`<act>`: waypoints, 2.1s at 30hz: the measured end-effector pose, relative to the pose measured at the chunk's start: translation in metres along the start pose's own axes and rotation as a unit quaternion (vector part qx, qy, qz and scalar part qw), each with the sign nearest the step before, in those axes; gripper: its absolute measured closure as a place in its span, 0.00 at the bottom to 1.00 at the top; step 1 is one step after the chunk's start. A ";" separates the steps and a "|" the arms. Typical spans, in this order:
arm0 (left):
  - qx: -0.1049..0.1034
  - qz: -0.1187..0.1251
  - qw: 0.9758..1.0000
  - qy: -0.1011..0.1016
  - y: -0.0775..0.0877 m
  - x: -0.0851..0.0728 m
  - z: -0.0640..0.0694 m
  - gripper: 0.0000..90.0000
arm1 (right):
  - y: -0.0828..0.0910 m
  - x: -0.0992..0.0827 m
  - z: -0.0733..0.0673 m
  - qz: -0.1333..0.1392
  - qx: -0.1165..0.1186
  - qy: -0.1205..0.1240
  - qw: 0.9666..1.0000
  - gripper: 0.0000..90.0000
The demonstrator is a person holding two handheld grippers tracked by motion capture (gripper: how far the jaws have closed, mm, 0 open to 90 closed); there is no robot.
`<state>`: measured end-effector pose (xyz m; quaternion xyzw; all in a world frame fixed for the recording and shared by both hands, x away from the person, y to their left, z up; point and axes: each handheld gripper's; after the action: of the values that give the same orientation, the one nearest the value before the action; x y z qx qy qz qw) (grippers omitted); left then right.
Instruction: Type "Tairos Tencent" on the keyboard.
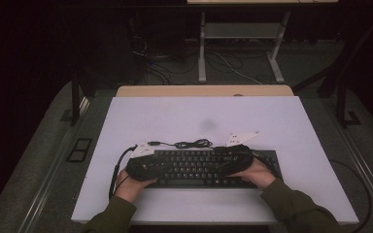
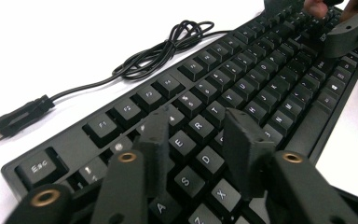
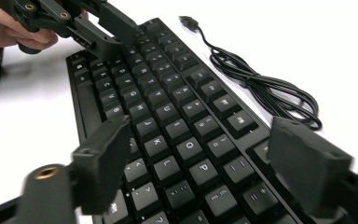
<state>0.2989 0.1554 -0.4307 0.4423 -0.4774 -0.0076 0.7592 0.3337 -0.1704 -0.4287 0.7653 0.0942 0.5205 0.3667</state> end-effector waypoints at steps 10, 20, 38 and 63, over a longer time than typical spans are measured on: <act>0.013 0.005 1.000 0.016 0.007 -0.008 0.001 0.44 | -0.007 0.007 -0.002 -0.001 0.021 0.012 1.000 0.47; 0.026 0.008 0.999 0.029 0.012 -0.015 0.000 0.28 | -0.017 0.014 -0.008 -0.016 0.046 0.027 0.998 0.71; 0.027 0.007 0.999 0.033 0.010 -0.017 0.002 0.00 | -0.033 0.020 -0.016 -0.052 0.094 0.049 0.993 1.00; 0.025 -0.001 0.999 0.025 0.008 -0.018 0.002 0.00 | -0.050 0.021 -0.027 -0.094 0.083 0.075 0.989 1.00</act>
<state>0.2843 0.1675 -0.4381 0.4620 -0.4579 0.0147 0.7593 0.3311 -0.1116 -0.4412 0.7396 0.2361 0.5301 0.3408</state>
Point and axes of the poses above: each handheld gripper's, and its own axes: y roughly backward along the jaws, x roughly out of its top, z roughly to its right, and after that the axes turned 8 degrees about -z, right-handed
